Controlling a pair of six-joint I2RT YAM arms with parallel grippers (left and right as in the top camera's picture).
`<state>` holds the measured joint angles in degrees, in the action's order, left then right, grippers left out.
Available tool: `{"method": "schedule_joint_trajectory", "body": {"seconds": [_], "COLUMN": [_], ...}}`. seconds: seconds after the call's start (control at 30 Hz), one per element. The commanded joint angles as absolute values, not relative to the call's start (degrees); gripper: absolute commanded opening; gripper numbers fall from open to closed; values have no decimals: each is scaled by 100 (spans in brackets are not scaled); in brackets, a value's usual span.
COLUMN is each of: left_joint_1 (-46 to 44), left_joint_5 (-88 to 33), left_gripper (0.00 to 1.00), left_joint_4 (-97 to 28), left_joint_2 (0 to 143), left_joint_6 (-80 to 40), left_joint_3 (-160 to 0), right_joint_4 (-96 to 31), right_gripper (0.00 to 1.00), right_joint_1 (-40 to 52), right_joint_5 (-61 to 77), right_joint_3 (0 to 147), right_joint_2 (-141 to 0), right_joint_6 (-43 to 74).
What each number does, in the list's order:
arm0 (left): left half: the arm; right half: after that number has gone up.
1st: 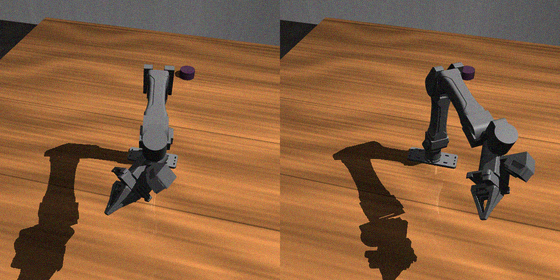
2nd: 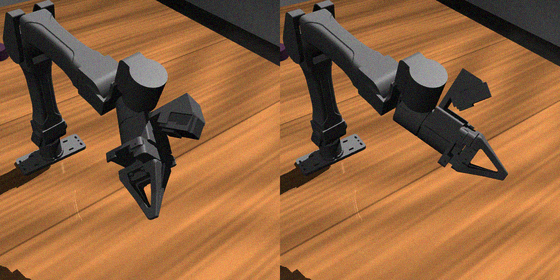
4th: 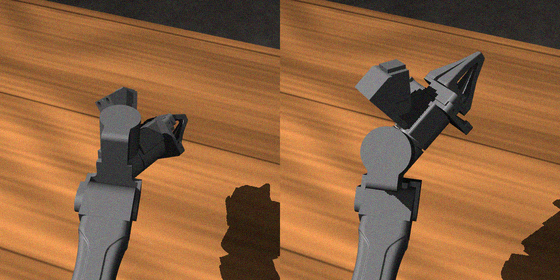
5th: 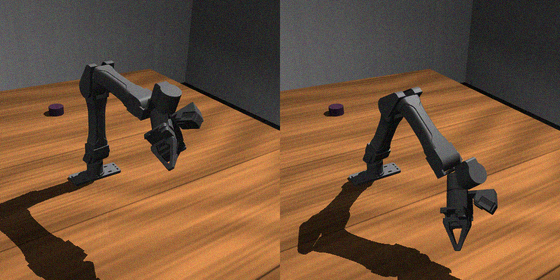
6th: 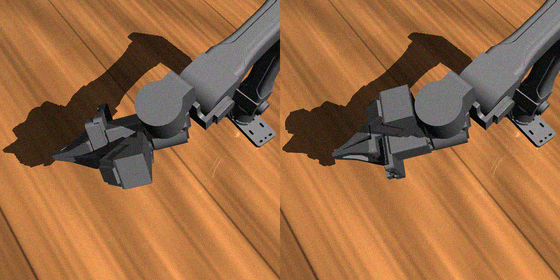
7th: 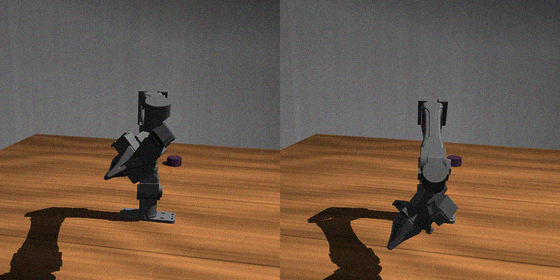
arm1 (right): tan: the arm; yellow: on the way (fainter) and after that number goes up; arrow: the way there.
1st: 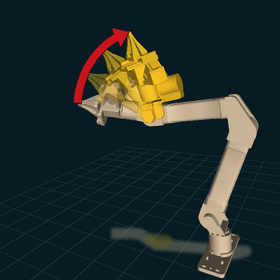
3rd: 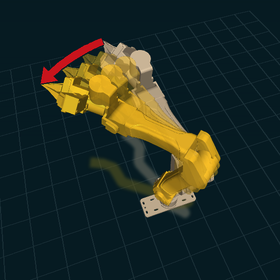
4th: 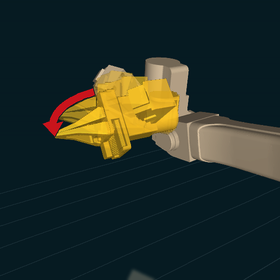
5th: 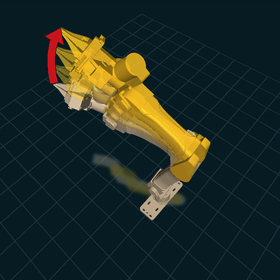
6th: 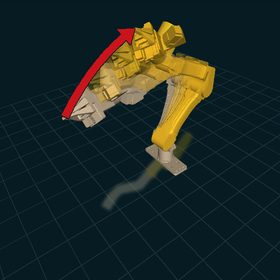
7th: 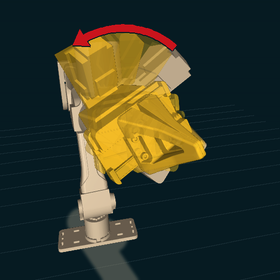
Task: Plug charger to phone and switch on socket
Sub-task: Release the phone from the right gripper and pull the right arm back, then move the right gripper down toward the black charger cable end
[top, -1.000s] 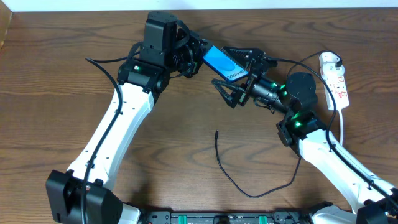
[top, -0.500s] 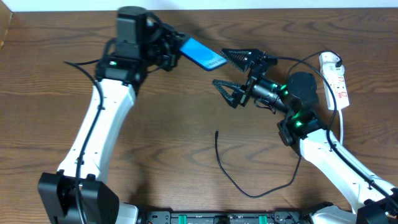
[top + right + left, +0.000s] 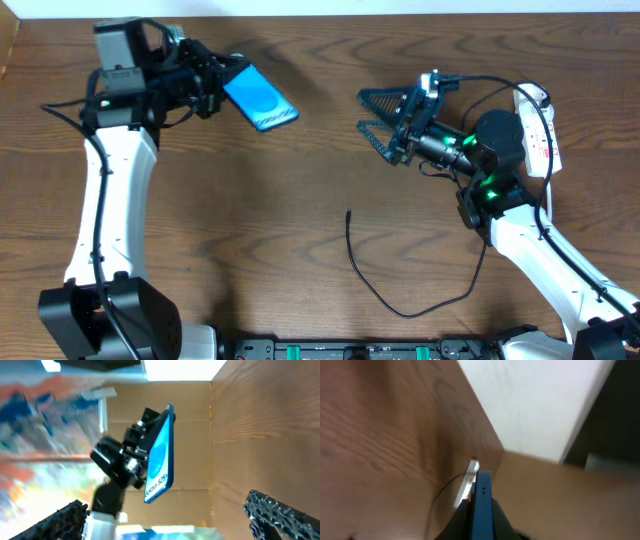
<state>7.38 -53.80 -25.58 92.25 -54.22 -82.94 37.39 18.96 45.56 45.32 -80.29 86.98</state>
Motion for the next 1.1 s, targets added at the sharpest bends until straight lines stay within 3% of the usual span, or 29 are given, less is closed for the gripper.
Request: {"method": "schedule_joint_trajectory", "body": {"seconds": [0.0,0.2,0.47,0.7,1.07], "left_joint_1": [858,921,932,996,996], "left_joint_5": [-6598,-6906,-6751,-6637,-6641], "left_gripper": [8,7,7,7,7], "left_joint_4": [-2552,-2571,-2567,-2567,-2648], "left_joint_2": [9172,9172,9174,9174,9174], "left_joint_6": [-3868,-3291,-3151,-3153,-3153], "left_joint_3": [-8337,-8337,-8337,-8337,-8337], "right_joint_4": [3747,3253,58,-2541,-4185], "right_gripper": [99,99,99,99,99], "right_joint_1": [1874,1874,1890,2362,3715], "right_joint_5": [4709,4713,4362,2508,183], "right_joint_3": [4646,4823,6200,7177,7229], "right_joint_2": [-7983,-7983,-7983,-7983,-8324], "right_joint_6": [7620,7039,5312,3972,3848]}}
